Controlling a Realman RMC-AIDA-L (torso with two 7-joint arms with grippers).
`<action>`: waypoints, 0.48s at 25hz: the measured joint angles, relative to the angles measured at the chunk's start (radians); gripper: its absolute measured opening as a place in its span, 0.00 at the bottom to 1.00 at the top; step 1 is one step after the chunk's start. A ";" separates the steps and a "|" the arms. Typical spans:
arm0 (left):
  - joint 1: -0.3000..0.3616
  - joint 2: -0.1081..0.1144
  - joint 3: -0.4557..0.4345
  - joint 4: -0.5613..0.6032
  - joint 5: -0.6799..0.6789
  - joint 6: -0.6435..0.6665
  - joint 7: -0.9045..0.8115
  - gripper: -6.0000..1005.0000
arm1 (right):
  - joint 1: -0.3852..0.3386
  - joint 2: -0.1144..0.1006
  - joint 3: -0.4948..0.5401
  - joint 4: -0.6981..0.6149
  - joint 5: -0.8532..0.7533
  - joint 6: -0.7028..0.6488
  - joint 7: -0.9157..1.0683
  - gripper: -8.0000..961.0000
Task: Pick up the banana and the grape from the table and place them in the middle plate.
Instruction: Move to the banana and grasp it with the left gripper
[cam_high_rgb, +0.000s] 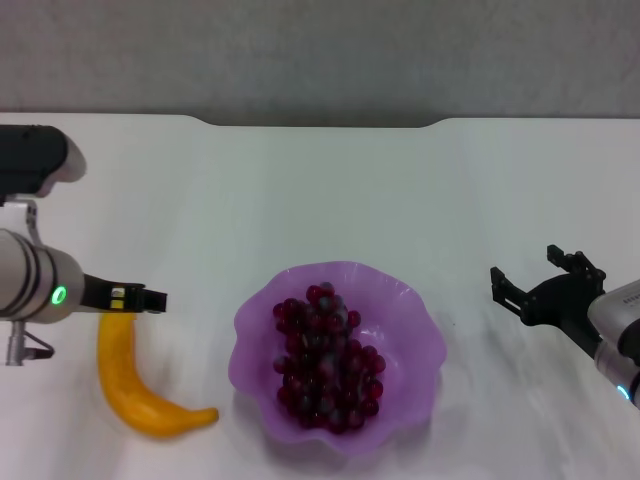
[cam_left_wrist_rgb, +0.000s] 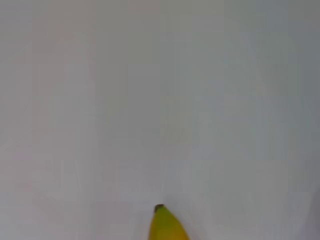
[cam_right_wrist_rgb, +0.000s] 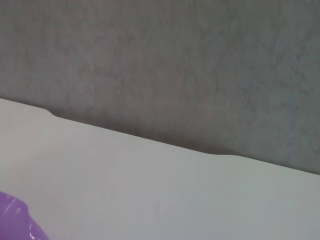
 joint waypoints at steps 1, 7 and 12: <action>-0.006 0.000 0.006 0.016 0.000 0.013 -0.014 0.89 | 0.000 0.000 0.000 0.000 0.000 0.000 0.000 0.91; -0.051 0.001 0.010 0.185 -0.001 0.093 -0.062 0.89 | 0.001 0.001 0.000 0.000 0.000 0.000 0.000 0.91; -0.048 0.004 0.003 0.239 -0.001 0.159 -0.077 0.87 | -0.004 0.001 0.001 -0.001 0.000 -0.002 0.001 0.91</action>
